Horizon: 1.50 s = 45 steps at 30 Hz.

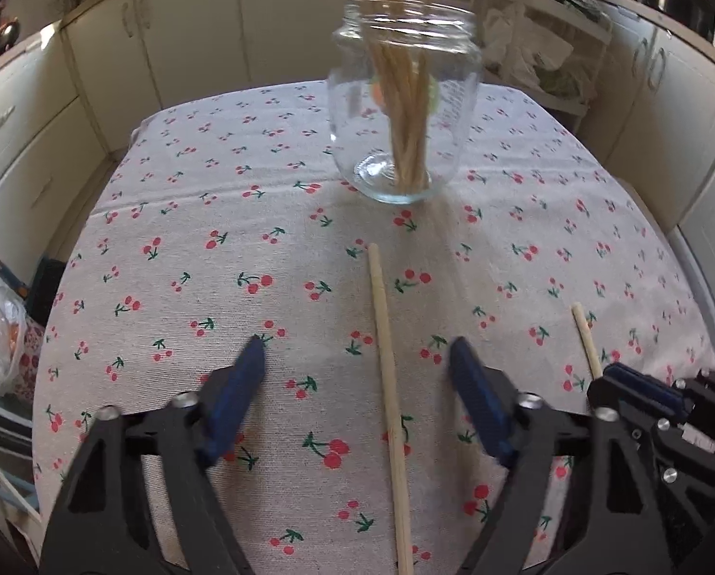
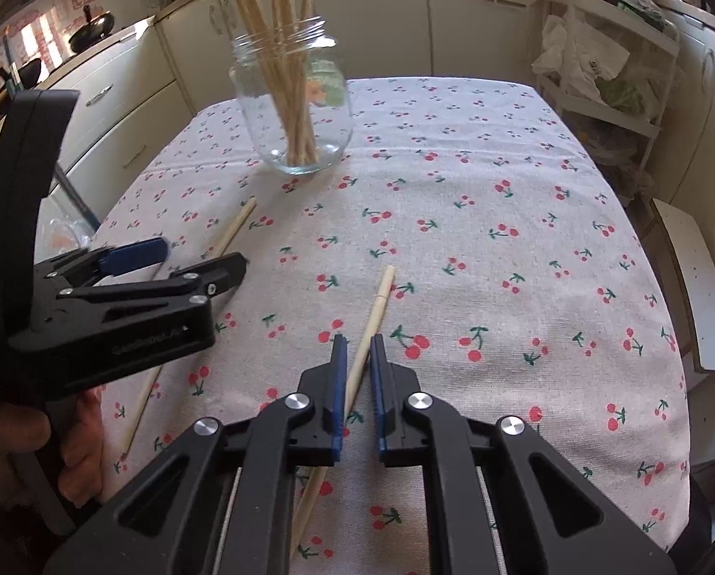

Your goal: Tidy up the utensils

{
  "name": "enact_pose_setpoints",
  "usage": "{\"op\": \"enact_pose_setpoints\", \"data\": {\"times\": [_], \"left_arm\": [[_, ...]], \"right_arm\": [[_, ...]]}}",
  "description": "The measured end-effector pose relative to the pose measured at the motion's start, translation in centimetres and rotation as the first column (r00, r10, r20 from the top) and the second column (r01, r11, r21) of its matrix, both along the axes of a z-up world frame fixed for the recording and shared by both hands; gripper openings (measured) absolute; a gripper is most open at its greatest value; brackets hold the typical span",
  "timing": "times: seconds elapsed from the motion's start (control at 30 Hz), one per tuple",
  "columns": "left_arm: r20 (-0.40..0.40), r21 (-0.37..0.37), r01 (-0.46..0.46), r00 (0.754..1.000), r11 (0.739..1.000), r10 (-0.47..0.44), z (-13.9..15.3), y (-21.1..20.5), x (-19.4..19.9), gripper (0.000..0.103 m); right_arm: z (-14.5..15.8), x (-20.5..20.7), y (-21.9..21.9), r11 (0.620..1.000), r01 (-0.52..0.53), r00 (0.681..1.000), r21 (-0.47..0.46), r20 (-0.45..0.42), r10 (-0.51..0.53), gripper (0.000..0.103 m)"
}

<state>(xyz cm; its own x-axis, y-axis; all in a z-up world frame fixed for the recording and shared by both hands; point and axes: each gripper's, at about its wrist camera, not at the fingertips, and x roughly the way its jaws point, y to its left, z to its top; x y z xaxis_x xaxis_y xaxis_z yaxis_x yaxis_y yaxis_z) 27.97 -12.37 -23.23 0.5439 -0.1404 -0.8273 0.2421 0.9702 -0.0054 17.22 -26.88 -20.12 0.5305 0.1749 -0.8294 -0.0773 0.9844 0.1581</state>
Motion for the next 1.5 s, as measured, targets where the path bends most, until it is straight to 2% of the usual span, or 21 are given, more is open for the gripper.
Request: {"op": "enact_pose_setpoints", "data": {"times": [0.03, 0.1, 0.23, 0.27, 0.33, 0.37, 0.53, 0.57, 0.63, 0.77, 0.9, 0.97, 1.03, 1.1, 1.2, 1.37, 1.5], "left_arm": [[0.008, 0.004, 0.025, 1.000, 1.000, -0.025, 0.1, -0.1, -0.3, 0.052], [0.003, -0.001, 0.050, 0.999, 0.999, -0.050, 0.3, 0.2, -0.7, 0.041], [-0.049, -0.038, 0.065, 0.997, 0.997, -0.067, 0.6, 0.8, -0.4, 0.042], [-0.063, -0.041, 0.064, 0.996, 0.997, -0.066, 0.7, 0.8, -0.2, 0.044], [-0.078, -0.043, 0.052, 0.995, 0.998, -0.055, 0.7, 0.8, 0.2, 0.055], [-0.083, -0.044, 0.046, 0.995, 0.998, -0.050, 0.6, 0.7, 0.4, 0.056], [-0.092, -0.001, 0.065, 0.994, 0.998, -0.065, 0.3, -0.2, 1.2, 0.057], [-0.090, 0.011, 0.083, 0.993, 0.996, -0.082, 0.2, -0.5, 1.1, 0.056], [-0.083, 0.019, 0.110, 0.991, 0.994, -0.108, 0.3, -0.8, 1.0, 0.042], [-0.121, -0.020, 0.105, 0.987, 0.994, -0.106, 0.8, -0.7, 2.1, 0.040], [-0.125, 0.016, 0.101, 0.987, 0.995, -0.098, 1.1, -1.4, 3.2, 0.040], [-0.140, 0.030, 0.104, 0.985, 0.994, -0.099, 0.6, -1.7, 3.5, 0.031], [-0.119, 0.041, 0.128, 0.985, 0.991, -0.122, 0.6, -2.2, 3.4, 0.006], [-0.106, 0.068, 0.145, 0.985, 0.987, -0.138, 0.7, -2.7, 3.0, 0.005], [-0.090, 0.044, 0.145, 0.986, 0.988, -0.140, 0.9, -2.2, 2.3, 0.005], [0.039, -0.086, 0.120, 0.992, 0.989, -0.117, 4.4, 0.0, 0.5, 0.005], [0.194, -0.228, 0.124, 0.978, 0.966, -0.080, 9.3, 2.3, 0.0, 0.005]], "right_arm": [[0.0, -0.1, 0.1, 1.000, -0.012, 1.000, -0.001, -0.002, 0.012, 0.009], [0.1, -0.2, 0.1, 1.000, -0.026, 1.000, -0.008, -0.004, 0.026, 0.009], [0.1, 0.1, -0.8, 1.000, -0.001, 1.000, 0.017, -0.026, 0.001, 0.013], [0.1, 0.2, -0.8, 1.000, 0.003, 1.000, 0.015, -0.027, -0.003, 0.014], [0.1, 0.4, -0.7, 1.000, 0.001, 1.000, 0.006, -0.029, -0.001, 0.021], [0.1, 0.6, -0.6, 1.000, -0.002, 1.000, 0.002, -0.030, 0.002, 0.022], [0.1, 0.8, 0.3, 0.998, -0.027, 0.999, -0.050, -0.033, 0.026, 0.021], [0.1, 0.7, 0.3, 0.998, -0.026, 0.999, -0.055, -0.034, 0.024, 0.020], [0.0, 0.7, 0.0, 0.998, -0.023, 0.999, -0.060, -0.032, 0.021, 0.013], [0.0, 1.2, -0.8, 1.000, -0.007, 0.999, -0.023, -0.044, 0.006, 0.012], [0.0, 1.5, -0.6, 0.999, -0.011, 0.999, -0.040, -0.041, 0.010, 0.013], [-0.1, 1.6, -0.3, 0.998, -0.020, 0.999, -0.061, -0.030, 0.018, 0.013], [-0.2, 1.4, -0.2, 0.997, -0.022, 1.000, -0.071, -0.017, 0.020, 0.012], [-0.3, 1.3, -0.2, 0.997, -0.017, 1.000, -0.075, -0.006, 0.017, 0.010], [-0.2, 1.3, -0.9, 0.999, 0.009, 1.000, -0.031, -0.012, -0.009, 0.007], [-0.5, 1.5, -3.0, 0.986, 0.091, 0.995, 0.139, -0.044, -0.085, 0.006], [-0.5, 1.6, -3.2, 0.980, 0.121, 0.993, 0.158, -0.030, -0.118, 0.006]]}}
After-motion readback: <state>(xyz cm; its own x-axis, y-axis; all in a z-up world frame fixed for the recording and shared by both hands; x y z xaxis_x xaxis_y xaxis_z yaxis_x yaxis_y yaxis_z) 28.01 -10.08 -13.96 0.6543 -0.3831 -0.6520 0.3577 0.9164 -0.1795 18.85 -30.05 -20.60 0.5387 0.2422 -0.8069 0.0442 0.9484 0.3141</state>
